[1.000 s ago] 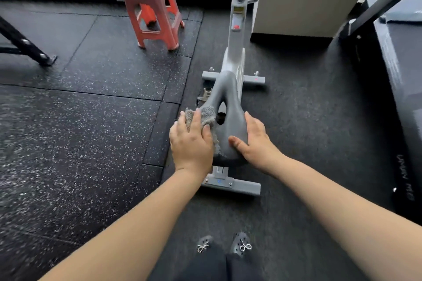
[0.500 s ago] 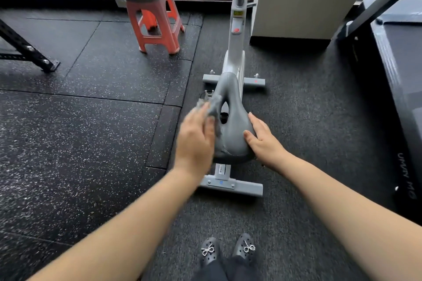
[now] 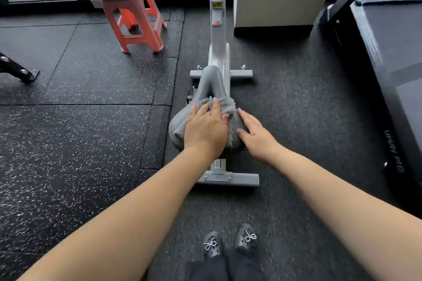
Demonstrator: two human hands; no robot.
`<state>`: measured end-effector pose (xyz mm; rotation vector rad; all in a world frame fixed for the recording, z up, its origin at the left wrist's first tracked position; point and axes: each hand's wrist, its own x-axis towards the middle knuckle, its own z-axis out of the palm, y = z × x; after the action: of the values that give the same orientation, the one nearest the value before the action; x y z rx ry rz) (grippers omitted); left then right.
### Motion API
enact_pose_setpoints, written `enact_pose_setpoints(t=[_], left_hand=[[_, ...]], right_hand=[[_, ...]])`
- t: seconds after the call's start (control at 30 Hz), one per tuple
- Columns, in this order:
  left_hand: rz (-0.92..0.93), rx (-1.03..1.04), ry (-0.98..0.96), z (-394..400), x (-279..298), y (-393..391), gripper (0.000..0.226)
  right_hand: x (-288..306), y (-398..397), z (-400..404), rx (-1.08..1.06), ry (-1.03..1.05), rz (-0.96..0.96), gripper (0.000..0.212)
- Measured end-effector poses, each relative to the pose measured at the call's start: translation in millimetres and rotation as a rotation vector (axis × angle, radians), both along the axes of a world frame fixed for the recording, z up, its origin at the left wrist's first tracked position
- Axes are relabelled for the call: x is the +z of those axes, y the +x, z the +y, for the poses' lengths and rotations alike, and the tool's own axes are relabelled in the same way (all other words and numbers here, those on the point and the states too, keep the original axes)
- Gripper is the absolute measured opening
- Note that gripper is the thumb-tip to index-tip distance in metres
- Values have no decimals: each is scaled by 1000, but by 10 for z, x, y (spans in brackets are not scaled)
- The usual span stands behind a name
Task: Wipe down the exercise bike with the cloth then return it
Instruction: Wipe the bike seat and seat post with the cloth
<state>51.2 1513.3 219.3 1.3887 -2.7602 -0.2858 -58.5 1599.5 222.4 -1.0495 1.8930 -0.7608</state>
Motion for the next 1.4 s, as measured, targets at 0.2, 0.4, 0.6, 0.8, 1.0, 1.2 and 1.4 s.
enact_pose_setpoints(t=[0.2,0.4,0.6,0.8,1.0,1.2,1.4], left_hand=[[223,-106,-169,419,-131,482,43],[326,-138,-56,312,66,194,46],[-57,-361,-127,158,-62,-195,41],[-221,-572,-171,-872,128,-559,52],[155,-221,79,-1328,-49,-578,47],[101,146,324,-980,73,-228,55],[64,188,302,-565,39,452,49]], right_hand=[[51,-23,22,-32,-25,-57,57],[6,-106,75,-237,-63,-263,52],[-32,-248,218,-355,-47,-168,59],[-17,-135,129,-217,-31,-160,52],[-14,-52,-8,22,78,13,93],[7,-66,-47,33,95,25,95],[32,-48,-13,6,97,-12,89]])
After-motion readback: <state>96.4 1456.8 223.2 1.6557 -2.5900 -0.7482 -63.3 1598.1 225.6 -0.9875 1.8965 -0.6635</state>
